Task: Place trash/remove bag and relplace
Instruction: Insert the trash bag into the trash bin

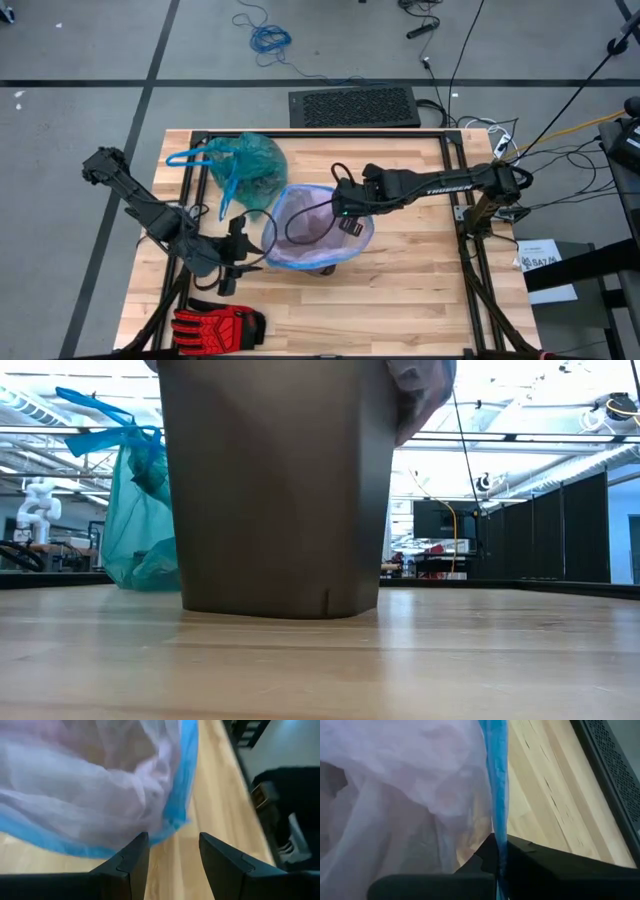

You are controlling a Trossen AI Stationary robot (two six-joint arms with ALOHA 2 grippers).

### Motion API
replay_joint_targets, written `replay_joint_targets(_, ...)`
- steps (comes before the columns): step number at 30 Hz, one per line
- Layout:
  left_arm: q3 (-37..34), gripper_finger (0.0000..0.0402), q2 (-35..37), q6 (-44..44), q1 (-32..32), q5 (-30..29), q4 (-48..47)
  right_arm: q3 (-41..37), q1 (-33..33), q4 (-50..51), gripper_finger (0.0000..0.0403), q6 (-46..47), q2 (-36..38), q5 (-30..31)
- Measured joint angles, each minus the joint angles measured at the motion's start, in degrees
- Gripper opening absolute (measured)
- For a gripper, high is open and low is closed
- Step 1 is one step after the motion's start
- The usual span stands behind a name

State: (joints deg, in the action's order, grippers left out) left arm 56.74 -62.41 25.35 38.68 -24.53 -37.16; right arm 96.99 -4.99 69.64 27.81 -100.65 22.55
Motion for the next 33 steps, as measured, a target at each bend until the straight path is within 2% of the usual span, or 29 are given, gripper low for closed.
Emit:
replay_joint_targets(6, 5.7, 0.0169, 3.6, -3.9, 0.5, -1.7, -0.7, 0.0, 0.0, -0.1, 0.0, -0.3, 0.6, 0.0)
replay_joint_targets(11, 6.6, 0.0169, 6.4, -4.1, -0.2, -16.0, -2.8, 0.0, -0.2, 0.0, 0.0, -0.9, 0.6, 0.0)
replay_joint_targets(14, 6.6, 0.0169, 7.7, -3.2, -4.6, -16.9, -5.1, 0.0, -0.5, -0.1, 0.0, -1.0, 0.6, 0.0)
replay_joint_targets(18, 5.8, 0.0169, 7.6, -4.7, -14.4, -10.3, -4.5, 0.0, -0.8, -0.1, 0.0, -1.5, 0.6, 0.0)
replay_joint_targets(24, 1.9, 0.0169, 6.9, -11.8, -28.8, 7.4, 4.4, 0.0, -0.8, -0.7, 0.0, -2.0, 0.6, 0.0)
replay_joint_targets(28, -0.3, 0.0169, 6.9, -13.6, -37.6, 11.2, 4.6, 0.0, -1.3, -0.7, 0.0, -2.1, 0.6, 0.0)
replay_joint_targets(33, -3.3, 0.0169, 6.7, -13.8, -45.0, 26.2, 9.1, 0.0, -2.2, -0.7, 0.0, -2.2, 0.6, 0.0)
